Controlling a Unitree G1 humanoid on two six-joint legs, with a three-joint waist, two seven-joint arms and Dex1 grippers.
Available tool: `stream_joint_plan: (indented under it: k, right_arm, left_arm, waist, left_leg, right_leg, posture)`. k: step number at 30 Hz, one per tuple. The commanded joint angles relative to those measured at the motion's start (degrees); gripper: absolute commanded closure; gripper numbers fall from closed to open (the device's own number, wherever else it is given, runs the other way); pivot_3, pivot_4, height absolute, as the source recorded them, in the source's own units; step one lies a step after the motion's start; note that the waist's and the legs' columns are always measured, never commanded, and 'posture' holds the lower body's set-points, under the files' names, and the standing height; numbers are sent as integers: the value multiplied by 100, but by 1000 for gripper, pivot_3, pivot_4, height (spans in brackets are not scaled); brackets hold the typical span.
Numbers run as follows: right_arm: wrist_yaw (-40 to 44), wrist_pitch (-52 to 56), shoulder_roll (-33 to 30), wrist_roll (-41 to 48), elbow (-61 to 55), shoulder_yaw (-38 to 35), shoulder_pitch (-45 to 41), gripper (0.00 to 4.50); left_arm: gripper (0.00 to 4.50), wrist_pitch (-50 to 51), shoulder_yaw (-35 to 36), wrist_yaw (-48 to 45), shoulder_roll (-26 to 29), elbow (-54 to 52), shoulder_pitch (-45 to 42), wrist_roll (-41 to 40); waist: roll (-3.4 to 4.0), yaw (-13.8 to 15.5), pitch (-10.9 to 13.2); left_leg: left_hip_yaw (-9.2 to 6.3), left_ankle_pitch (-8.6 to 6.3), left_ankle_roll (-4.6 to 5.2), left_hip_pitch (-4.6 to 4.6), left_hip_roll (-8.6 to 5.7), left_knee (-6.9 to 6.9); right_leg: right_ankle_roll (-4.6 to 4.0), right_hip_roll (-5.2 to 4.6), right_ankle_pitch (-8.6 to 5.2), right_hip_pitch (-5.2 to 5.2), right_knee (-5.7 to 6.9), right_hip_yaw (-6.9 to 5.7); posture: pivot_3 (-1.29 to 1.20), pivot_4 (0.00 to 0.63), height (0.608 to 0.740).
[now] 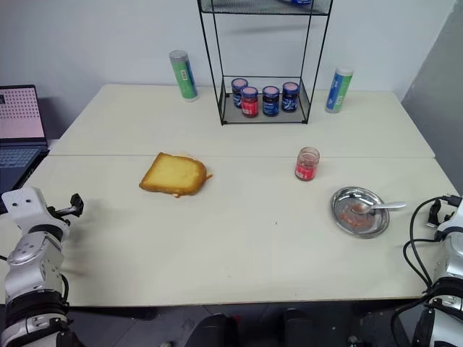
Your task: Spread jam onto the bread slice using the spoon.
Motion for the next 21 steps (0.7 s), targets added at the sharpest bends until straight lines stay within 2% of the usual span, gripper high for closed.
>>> stream_joint_plan:
  k: [1,9,14,16,21]
  right_arm:
    - [-41,-109,-55,48,-302,-76,49,48]
    - [-127,-81,-138,99,-432,-166,222,48]
    - [36,67,-246,298,-1312,-297,340,48]
    - [321,287,-360,393,-1816,-268,337,48]
    - [2207,2118,-743,1727,-4023,238,388,48]
  left_arm:
    - [0,-117,78,-9,112,-34,-97,-47]
    - [0,-179,29,-6,157,-3,-117,30]
    - [0,-63,-107,-395,422,-161,-162,36]
    - [0,-14,-186,-738,593,-295,-173,-20]
    - [0,1209,-389,-2313,981,-964,-287,-903]
  waist:
    - [0,0,0]
    - [0,1,0]
    - [0,0,1]
    - [2,-17,1]
    - [4,-16,2]
  left_leg:
    - [0,0,0,0,0,0]
    - [0,0,0,0,0,0]
    - [0,0,0,0,0,0]
    - [0,0,0,1,0,-1]
    - [-1,0,0,2,3,-3]
  right_leg:
    - [0,0,0,0,0,0]
    - [0,0,0,0,0,0]
    - [0,-1,0,0,0,1]
    - [1,0,0,0,1,0]
    - [0,0,0,0,1,-2]
  posture:
    - [0,150,740]
    - [0,150,740]
    - [0,150,740]
    - [0,150,740]
    - [0,150,740]
